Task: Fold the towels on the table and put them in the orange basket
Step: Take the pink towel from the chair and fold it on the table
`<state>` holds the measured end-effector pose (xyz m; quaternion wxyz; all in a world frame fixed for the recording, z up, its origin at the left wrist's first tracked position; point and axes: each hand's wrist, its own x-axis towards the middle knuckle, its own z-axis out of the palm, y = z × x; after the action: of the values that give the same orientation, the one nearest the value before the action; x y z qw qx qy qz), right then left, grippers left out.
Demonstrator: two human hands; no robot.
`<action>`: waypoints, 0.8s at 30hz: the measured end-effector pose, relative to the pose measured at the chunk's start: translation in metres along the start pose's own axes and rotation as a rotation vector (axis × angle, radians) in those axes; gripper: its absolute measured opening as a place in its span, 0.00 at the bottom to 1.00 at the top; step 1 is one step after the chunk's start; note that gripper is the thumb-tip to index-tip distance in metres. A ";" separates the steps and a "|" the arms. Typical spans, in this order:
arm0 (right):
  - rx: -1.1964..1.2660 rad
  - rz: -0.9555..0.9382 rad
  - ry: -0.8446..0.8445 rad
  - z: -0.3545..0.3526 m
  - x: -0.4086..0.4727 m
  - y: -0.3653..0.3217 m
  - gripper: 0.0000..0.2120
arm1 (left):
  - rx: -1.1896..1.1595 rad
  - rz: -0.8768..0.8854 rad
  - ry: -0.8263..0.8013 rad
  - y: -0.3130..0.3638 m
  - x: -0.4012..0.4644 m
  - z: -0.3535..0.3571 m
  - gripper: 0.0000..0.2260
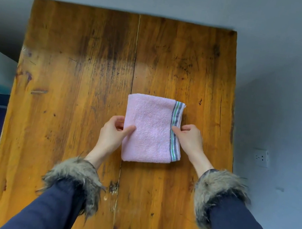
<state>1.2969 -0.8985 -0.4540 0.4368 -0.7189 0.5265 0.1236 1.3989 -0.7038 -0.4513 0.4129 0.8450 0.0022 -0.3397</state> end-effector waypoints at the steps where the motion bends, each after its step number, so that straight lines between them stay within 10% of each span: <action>1: -0.015 -0.009 -0.011 0.000 0.001 -0.001 0.17 | 0.004 -0.027 -0.025 0.000 0.003 0.001 0.18; 24: 0.167 -0.036 -0.516 -0.022 -0.037 -0.047 0.04 | -0.436 -0.250 -0.098 -0.012 -0.075 -0.048 0.10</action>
<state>1.3159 -0.8879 -0.3939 0.6162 -0.6343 0.3934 0.2511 1.3653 -0.6420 -0.3958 0.5396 0.7118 0.1599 -0.4202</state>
